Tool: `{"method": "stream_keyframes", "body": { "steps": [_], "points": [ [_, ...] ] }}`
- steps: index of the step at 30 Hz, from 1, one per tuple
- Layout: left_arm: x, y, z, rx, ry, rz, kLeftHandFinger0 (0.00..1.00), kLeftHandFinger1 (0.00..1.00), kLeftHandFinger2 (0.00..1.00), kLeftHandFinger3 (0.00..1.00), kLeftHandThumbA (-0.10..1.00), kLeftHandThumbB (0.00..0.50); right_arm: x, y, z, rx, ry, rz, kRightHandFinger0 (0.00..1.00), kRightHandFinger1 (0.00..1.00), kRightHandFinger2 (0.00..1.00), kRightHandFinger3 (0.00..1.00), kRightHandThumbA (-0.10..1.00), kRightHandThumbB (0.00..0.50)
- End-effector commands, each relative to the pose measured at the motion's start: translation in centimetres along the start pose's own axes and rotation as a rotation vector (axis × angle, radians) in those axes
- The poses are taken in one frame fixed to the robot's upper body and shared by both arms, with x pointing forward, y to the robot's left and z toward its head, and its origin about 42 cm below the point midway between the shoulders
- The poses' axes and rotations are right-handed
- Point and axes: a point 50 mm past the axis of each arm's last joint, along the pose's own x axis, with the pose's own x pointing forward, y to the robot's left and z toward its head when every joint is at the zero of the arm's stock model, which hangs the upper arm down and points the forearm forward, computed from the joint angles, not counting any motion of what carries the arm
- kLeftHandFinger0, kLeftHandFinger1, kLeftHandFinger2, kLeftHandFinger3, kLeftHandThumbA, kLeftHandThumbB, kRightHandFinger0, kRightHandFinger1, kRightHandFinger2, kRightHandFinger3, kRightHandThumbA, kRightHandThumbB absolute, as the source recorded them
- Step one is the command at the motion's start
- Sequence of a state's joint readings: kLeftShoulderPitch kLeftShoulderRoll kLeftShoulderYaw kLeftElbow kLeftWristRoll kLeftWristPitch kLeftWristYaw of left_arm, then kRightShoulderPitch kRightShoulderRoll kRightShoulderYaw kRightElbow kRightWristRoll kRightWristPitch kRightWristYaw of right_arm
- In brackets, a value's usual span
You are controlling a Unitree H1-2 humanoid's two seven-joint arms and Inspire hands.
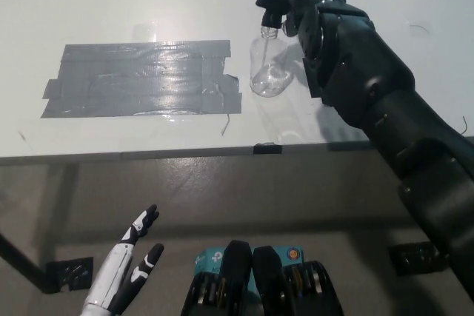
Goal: The robot grabs the black lid of the spray bottle on the desk and places it on the black area of the desk
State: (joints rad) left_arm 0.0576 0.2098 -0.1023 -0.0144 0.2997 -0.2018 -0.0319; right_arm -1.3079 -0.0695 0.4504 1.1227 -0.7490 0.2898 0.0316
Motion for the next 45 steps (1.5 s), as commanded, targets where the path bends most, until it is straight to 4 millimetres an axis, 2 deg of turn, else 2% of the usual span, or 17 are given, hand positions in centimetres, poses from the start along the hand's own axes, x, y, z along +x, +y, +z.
{"method": "stream_keyframes", "body": {
  "steps": [1,2,3,4,5,8,13,16,25,28,29,30,31,32,33,36,45],
  "points": [
    [0.2,0.5,0.9,0.022,-0.039,0.004,1.00,1.00,1.00,1.00,1.00,0.178,0.0,-3.7,2.2,0.111,-0.181,-0.374,1.00,0.83,0.79,1.00,0.54,0.475],
    [0.3,0.5,0.9,0.023,-0.038,0.008,1.00,1.00,1.00,1.00,1.00,0.183,-0.2,-3.6,2.0,0.133,-0.200,-0.437,0.74,0.52,0.42,0.73,0.48,0.395],
    [0.3,0.5,0.9,0.022,-0.039,0.010,1.00,1.00,1.00,1.00,1.00,0.177,-0.2,-3.6,2.0,0.127,-0.205,-0.457,0.09,0.09,0.23,0.49,0.42,0.373],
    [0.3,0.5,0.9,0.020,-0.039,0.011,1.00,1.00,1.00,1.00,1.00,0.176,-0.2,-3.5,1.9,0.114,-0.209,-0.476,0.02,0.04,0.18,0.43,0.41,0.363],
    [0.3,0.5,0.9,0.010,-0.048,0.009,1.00,1.00,1.00,1.00,1.00,0.164,-0.3,-3.2,1.5,0.101,-0.220,-0.506,0.00,0.00,0.10,0.25,0.32,0.319],
    [0.3,0.4,0.9,0.006,-0.047,0.005,1.00,1.00,1.00,1.00,0.99,0.155,-0.2,-2.9,0.8,0.090,-0.216,-0.498,0.00,0.06,0.24,0.34,0.29,0.269],
    [0.5,0.6,1.1,0.009,-0.056,-0.002,1.00,1.00,1.00,1.00,0.99,0.144,-0.2,-2.6,-0.4,0.091,-0.216,-0.513,0.00,0.02,0.27,0.37,0.31,0.263],
    [0.5,0.5,1.1,0.005,-0.055,-0.001,1.00,1.00,1.00,1.00,0.99,0.148,-0.2,-2.5,-1.0,0.094,-0.225,-0.535,0.00,0.07,0.38,0.51,0.31,0.274],
    [0.7,0.5,1.2,0.007,-0.053,-0.004,1.00,1.00,1.00,1.00,0.97,0.144,-0.3,-3.6,-1.5,0.138,-0.235,-0.588,0.00,0.21,0.52,0.54,0.26,0.258],
    [0.7,0.5,1.1,0.005,-0.057,-0.002,1.00,1.00,1.00,1.00,0.96,0.148,-0.2,-4.0,-1.3,0.189,-0.242,-0.569,0.00,0.27,0.56,0.56,0.36,0.266],
    [0.7,0.5,1.1,0.005,-0.057,-0.002,1.00,1.00,1.00,1.00,0.96,0.147,-0.1,-4.3,-1.1,0.271,-0.233,-0.526,0.12,0.40,0.68,0.66,0.48,0.308],
    [0.7,0.5,1.1,0.004,-0.057,-0.001,1.00,1.00,1.00,1.00,0.96,0.147,-0.1,-4.4,-1.0,0.299,-0.231,-0.505,0.31,0.63,0.91,0.83,0.56,0.366],
    [0.8,0.5,1.1,0.006,-0.060,-0.001,1.00,1.00,1.00,1.00,0.96,0.144,0.0,-4.7,-0.8,0.370,-0.231,-0.447,0.82,1.00,1.00,1.00,0.71,0.390],
    [0.7,0.5,1.0,0.010,-0.062,-0.001,1.00,1.00,1.00,1.00,0.96,0.142,0.0,-4.9,-0.7,0.415,-0.239,-0.408,1.00,1.00,1.00,1.00,0.76,0.432],
    [0.7,0.5,1.1,0.006,-0.058,0.000,1.00,1.00,1.00,1.00,0.96,0.144,-0.1,-5.4,-0.5,0.509,-0.265,-0.357,1.00,1.00,1.00,1.00,0.83,0.475],
    [0.7,0.5,1.0,0.003,-0.056,-0.001,1.00,1.00,1.00,1.00,0.95,0.137,-0.4,-6.3,0.0,0.603,-0.293,-0.296,1.00,1.00,1.00,1.00,0.93,0.500],
    [0.5,0.5,1.1,0.014,-0.056,-0.002,1.00,1.00,1.00,1.00,0.94,0.151,-1.2,-8.3,2.5,0.674,-0.351,-0.243,1.00,1.00,1.00,1.00,0.91,0.500]
  ]
}}
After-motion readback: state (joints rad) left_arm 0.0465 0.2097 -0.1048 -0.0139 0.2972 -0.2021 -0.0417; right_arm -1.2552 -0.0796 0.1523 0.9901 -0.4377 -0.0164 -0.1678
